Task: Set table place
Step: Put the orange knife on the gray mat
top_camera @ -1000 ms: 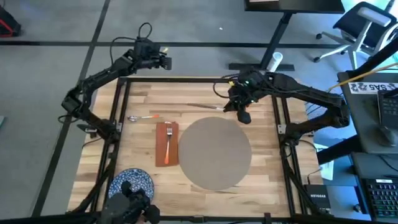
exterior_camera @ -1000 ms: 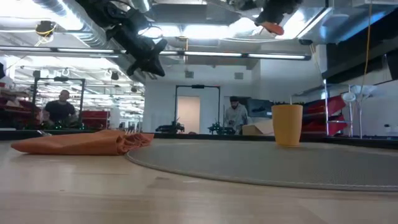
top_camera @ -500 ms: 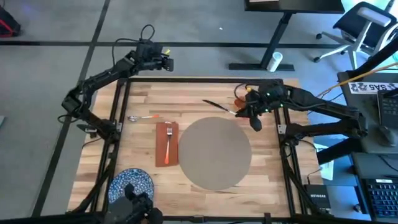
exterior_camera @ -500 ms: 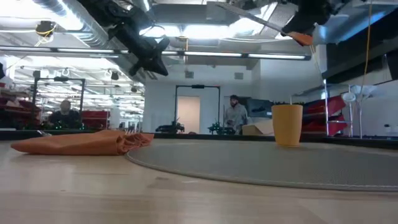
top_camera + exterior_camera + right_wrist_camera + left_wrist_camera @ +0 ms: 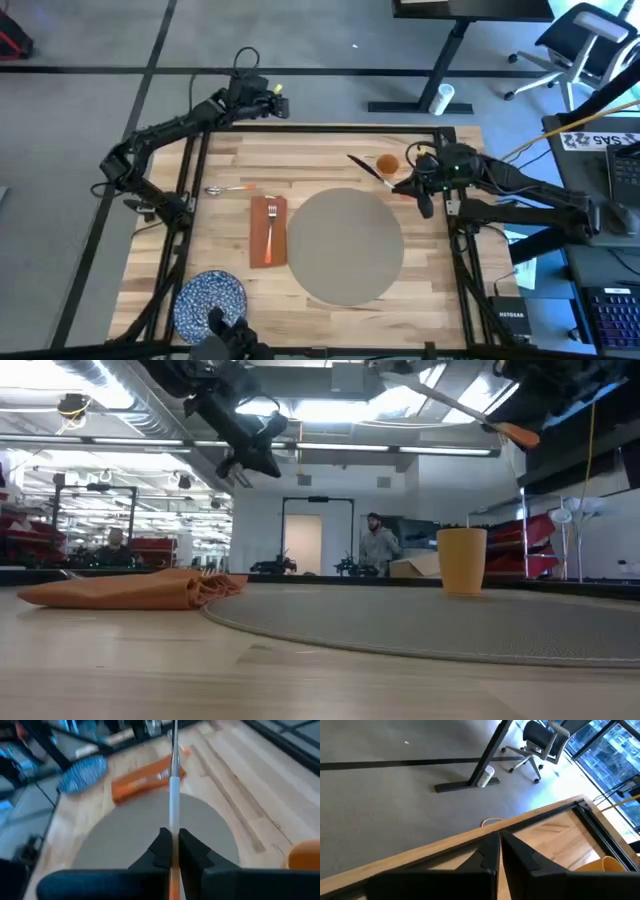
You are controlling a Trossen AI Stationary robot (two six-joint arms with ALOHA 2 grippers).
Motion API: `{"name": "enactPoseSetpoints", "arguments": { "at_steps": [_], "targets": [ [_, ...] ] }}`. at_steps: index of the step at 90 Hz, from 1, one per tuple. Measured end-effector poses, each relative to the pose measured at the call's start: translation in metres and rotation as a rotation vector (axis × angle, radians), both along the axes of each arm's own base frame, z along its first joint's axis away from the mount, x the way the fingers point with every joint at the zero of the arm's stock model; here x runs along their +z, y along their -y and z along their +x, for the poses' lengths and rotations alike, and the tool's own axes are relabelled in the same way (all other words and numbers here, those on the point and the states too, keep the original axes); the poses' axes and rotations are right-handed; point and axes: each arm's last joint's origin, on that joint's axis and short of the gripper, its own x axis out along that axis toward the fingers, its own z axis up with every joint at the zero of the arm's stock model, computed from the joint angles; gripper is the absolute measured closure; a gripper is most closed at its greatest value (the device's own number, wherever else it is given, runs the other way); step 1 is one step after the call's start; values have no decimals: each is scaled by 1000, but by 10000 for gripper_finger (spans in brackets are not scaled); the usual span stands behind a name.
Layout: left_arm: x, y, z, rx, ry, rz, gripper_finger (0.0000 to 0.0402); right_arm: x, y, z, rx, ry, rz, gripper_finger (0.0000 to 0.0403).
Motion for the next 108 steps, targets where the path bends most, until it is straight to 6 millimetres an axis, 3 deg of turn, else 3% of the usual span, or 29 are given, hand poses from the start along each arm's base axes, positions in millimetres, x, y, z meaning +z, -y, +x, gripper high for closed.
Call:
{"name": "enactPoseSetpoints", "arguments": {
  "at_steps": [29,54,108],
  "targets": [
    [0,14,12,-44,-16,9,402,-21,-2,10,-119,96,110,403],
    [-1,24,21,-89,-15,7,402,-51,-35,18,-126,103,194,403],
    [0,55,41,-191,-3,-3,402,-79,-103,16,-399,146,296,403]
  ]
}}
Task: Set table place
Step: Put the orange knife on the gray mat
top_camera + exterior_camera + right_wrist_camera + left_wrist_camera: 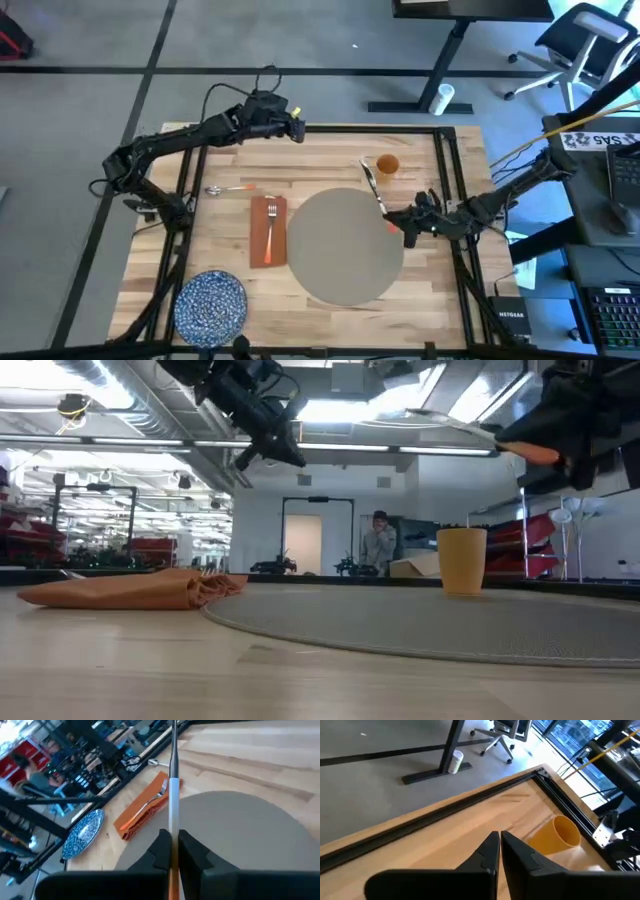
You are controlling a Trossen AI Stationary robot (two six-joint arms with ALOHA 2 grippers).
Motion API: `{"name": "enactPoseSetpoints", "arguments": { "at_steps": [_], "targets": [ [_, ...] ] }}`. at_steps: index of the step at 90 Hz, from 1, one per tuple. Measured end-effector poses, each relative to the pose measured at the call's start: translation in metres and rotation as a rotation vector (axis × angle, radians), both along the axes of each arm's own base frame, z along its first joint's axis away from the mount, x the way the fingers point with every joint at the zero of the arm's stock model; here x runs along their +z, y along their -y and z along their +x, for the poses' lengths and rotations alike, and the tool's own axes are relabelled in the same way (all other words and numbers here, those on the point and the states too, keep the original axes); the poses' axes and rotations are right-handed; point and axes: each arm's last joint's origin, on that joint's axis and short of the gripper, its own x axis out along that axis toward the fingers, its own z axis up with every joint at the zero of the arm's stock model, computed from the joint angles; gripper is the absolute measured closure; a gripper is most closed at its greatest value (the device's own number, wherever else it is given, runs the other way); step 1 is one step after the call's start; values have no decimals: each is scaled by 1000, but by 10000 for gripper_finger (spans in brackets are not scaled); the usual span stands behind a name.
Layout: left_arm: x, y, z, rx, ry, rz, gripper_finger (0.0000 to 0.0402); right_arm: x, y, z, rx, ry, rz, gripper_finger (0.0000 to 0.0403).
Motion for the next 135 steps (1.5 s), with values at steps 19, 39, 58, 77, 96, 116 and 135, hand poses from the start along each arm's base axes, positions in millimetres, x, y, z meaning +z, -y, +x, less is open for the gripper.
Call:
{"name": "enactPoseSetpoints", "arguments": {
  "at_steps": [19,39,58,77,96,116,135],
  "targets": [
    [0,4,2,-12,3,-3,402,-10,-14,11,-31,14,30,403],
    [0,11,7,-37,4,-3,402,-20,-24,24,-61,48,111,403],
    [0,18,10,-57,6,-6,402,-33,-28,32,-123,53,202,403],
    [0,21,12,-75,9,-14,402,-47,-29,34,-203,44,293,403],
    [0,26,14,-89,8,-15,402,-60,-32,38,-248,30,410,403],
    [0,27,15,-96,7,-16,402,-62,-38,44,-245,13,460,403],
    [0,29,16,-107,8,-19,402,-67,-47,42,-254,20,495,403]
  ]
}}
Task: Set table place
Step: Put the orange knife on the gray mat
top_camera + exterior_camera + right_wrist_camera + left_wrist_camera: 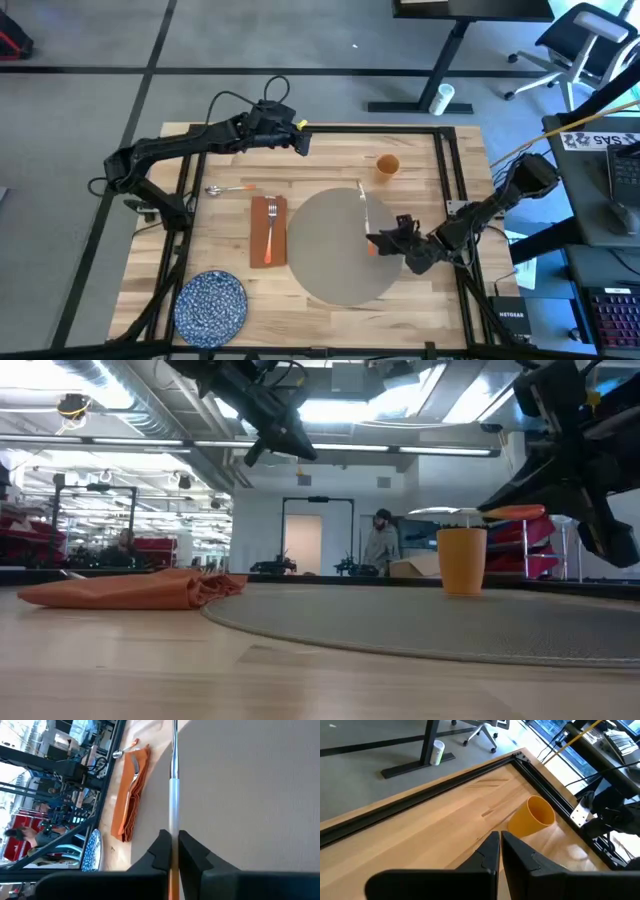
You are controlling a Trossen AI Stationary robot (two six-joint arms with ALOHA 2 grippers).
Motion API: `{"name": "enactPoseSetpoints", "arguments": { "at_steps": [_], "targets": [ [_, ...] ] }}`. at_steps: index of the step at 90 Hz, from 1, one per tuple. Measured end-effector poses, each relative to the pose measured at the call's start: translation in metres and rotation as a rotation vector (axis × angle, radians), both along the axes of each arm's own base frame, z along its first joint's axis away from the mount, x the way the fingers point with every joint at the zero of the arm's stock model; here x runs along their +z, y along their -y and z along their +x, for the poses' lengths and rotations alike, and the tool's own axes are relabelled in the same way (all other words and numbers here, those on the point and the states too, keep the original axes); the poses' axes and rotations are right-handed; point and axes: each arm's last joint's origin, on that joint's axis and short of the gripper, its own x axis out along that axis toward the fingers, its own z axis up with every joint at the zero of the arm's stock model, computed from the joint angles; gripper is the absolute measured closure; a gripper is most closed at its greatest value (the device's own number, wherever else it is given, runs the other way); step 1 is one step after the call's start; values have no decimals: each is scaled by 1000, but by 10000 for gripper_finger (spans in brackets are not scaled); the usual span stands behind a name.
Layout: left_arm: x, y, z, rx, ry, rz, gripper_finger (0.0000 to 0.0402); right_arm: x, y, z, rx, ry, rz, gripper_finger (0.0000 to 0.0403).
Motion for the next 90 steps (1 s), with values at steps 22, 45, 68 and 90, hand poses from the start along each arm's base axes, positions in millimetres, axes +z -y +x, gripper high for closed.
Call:
{"name": "enactPoseSetpoints", "arguments": {
  "at_steps": [22,45,68,90],
  "targets": [
    [-1,0,0,-3,-7,0,402,-2,-14,-11,-18,48,34,403],
    [-1,1,0,-5,-8,2,402,-3,-15,-13,-26,47,22,403],
    [-2,9,3,-33,-29,-6,402,-6,-19,-20,-80,73,9,403],
    [-2,16,6,-54,-27,-5,402,-17,-46,-8,-103,58,73,403]
  ]
}}
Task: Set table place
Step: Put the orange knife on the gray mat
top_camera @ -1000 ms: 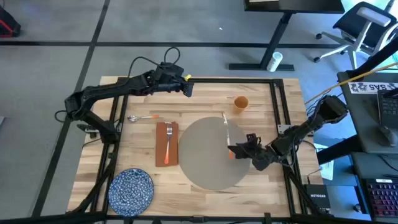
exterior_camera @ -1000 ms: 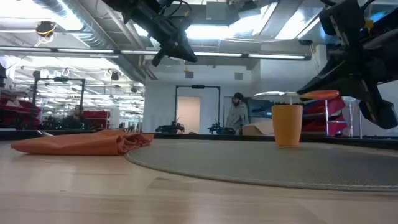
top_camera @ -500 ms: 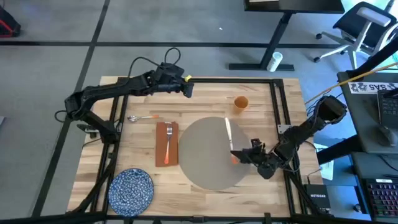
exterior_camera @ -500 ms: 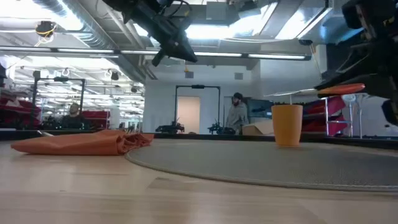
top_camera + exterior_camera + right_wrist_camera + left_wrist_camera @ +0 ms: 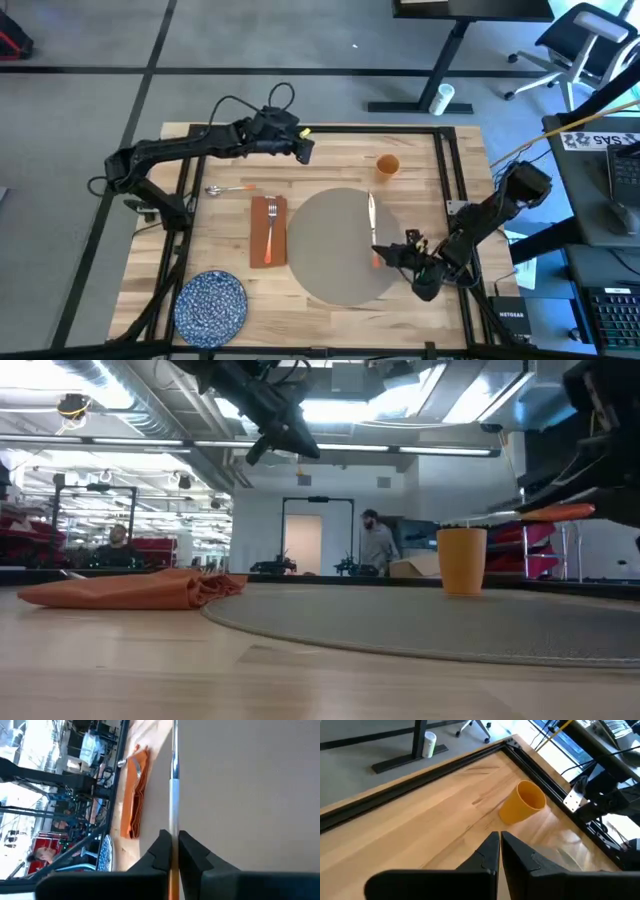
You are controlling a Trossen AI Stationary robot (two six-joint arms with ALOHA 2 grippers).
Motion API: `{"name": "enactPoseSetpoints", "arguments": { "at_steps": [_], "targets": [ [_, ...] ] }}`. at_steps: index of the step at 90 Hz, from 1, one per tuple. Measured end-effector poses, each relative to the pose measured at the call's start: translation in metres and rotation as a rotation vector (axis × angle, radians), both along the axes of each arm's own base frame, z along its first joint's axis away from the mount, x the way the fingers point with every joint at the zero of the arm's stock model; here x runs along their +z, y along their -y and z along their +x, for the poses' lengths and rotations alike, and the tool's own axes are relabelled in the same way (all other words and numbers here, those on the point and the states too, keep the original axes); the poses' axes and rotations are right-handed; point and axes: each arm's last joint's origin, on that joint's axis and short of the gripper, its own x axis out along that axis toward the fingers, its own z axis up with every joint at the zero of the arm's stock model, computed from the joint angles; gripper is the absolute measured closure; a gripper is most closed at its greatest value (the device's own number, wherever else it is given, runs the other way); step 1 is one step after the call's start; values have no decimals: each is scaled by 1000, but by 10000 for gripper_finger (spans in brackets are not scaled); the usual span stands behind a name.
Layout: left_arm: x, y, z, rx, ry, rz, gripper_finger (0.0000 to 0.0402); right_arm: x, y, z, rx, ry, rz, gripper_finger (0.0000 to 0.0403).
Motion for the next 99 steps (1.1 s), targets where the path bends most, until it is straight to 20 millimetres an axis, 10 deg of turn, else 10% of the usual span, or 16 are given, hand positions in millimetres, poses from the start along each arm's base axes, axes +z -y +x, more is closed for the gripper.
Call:
{"name": "enactPoseSetpoints", "arguments": {
  "at_steps": [99],
  "targets": [
    [0,11,5,-32,7,-4,402,-9,-4,24,27,-156,68,403]
  ]
}}
